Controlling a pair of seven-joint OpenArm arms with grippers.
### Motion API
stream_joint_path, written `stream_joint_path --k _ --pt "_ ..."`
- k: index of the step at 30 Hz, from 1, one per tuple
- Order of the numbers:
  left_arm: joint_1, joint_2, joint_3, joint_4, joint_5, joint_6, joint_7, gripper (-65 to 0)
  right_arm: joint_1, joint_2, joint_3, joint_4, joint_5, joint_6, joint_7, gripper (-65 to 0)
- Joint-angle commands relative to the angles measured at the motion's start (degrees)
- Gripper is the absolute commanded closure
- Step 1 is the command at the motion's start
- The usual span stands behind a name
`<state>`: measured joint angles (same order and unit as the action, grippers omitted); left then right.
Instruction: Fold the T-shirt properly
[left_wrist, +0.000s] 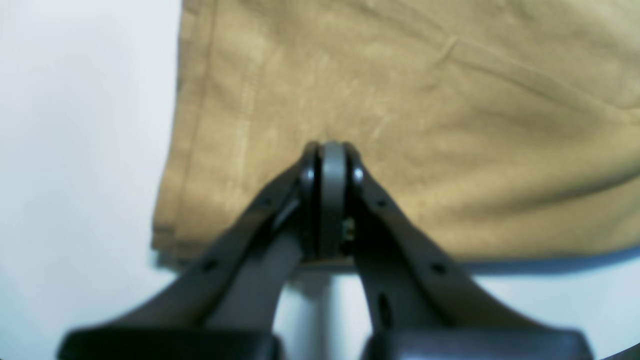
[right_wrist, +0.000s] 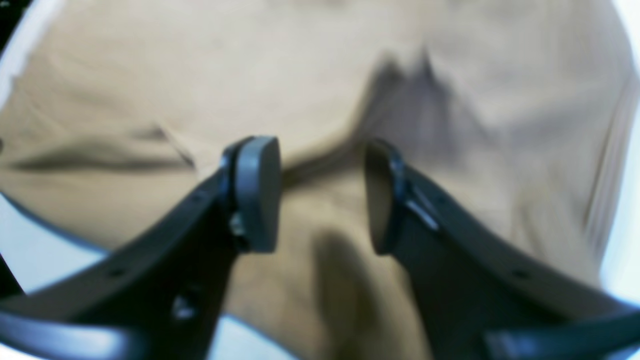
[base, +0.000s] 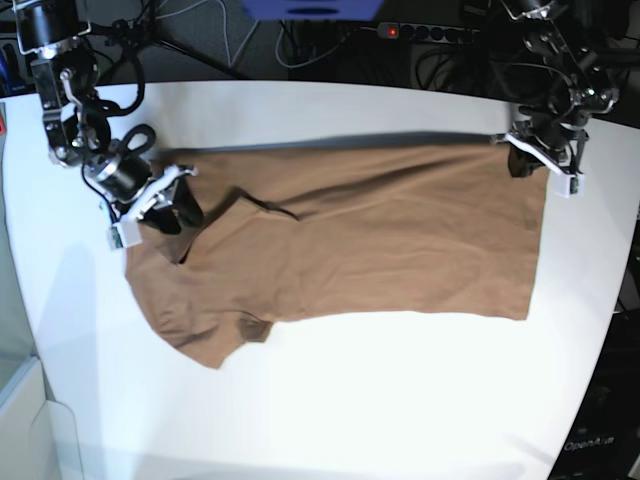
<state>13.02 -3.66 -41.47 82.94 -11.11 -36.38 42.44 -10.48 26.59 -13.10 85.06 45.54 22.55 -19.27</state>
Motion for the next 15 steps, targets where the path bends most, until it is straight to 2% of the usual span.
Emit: stream_joint_path --k 1,4,6,11,15 --pt "1.4 0.6 0.4 -1.7 9.5 2.7 10.1 -2.3 0.1 0.0 0.5 0.5 0.9 0.8 2.3 -18.9" --pt "1.4 0.6 0.4 -1.7 9.5 2.7 10.1 -2.3 -1.5 -0.7 0.0 0.3 0.9 0.8 4.4 -7.0" --pt "1.4 0.6 0.4 -1.7 9.5 2.7 10.1 -2.3 -2.0 -0.9 0.0 0.2 0.9 0.8 4.5 -3.9" --pt "1.5 0.6 0.4 -1.7 9.5 2.7 10.1 -2.3 -1.9 -3.2 -0.1 -2.4 -0.6 0.8 4.4 -3.6" --pt "1.9 0.6 0.3 -1.7 9.5 2.7 10.1 -2.3 -1.8 -6.1 -0.1 -4.1 -5.2 0.8 4.4 -3.6"
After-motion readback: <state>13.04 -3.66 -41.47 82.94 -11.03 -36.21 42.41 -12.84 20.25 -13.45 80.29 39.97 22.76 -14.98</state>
